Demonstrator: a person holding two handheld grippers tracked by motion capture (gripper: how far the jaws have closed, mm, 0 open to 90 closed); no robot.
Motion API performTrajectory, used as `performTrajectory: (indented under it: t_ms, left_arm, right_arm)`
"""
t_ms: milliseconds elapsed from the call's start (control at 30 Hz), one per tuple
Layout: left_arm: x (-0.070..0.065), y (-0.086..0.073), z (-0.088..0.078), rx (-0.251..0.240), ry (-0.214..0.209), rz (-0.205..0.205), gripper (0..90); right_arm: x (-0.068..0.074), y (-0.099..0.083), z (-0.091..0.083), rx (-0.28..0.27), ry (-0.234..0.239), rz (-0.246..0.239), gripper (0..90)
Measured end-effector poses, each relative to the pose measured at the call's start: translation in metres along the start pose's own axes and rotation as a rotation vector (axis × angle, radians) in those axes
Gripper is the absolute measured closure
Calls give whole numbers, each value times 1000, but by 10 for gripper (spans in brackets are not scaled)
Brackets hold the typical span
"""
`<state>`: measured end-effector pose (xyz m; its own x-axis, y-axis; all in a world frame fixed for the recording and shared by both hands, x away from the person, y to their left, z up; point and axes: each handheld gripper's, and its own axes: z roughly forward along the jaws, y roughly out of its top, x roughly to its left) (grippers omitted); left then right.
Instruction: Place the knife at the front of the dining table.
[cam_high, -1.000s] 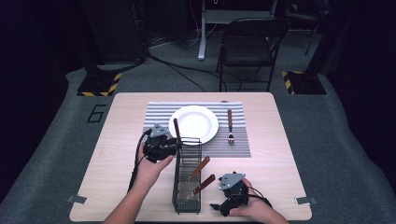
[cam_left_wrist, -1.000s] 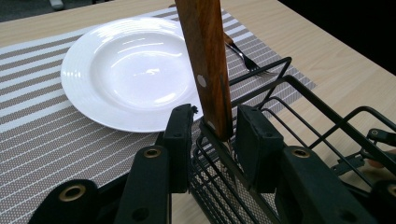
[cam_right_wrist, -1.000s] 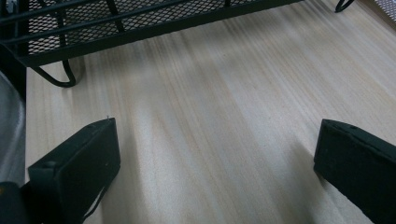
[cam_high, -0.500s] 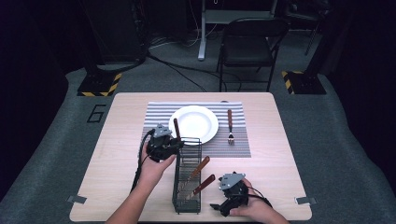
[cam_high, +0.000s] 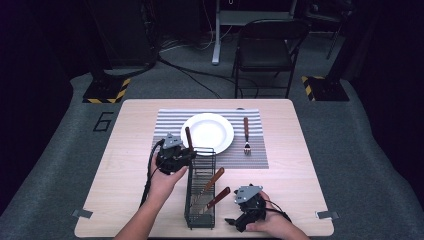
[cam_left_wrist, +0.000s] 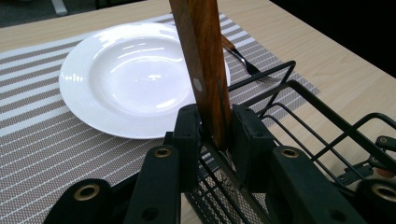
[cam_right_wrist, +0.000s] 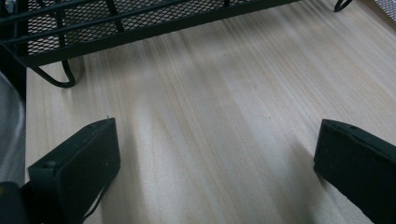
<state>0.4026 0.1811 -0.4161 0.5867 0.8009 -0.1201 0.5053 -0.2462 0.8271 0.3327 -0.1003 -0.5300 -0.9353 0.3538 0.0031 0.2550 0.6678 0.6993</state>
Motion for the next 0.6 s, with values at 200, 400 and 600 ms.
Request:
performTrajectory:
  t_ms: [200,400,600]
  left_arm:
    - [2,1,-4,-24,-18,-18,725]
    - [-1,0,-6,-25,2,2,730]
    - [-2,0,-9,-29,-4,2,738]
  right_arm:
    - [0,0,0,0,0,0,0]
    - [0,0,0,0,0,0,0]
    - [0,0,0,0,0,0,0]
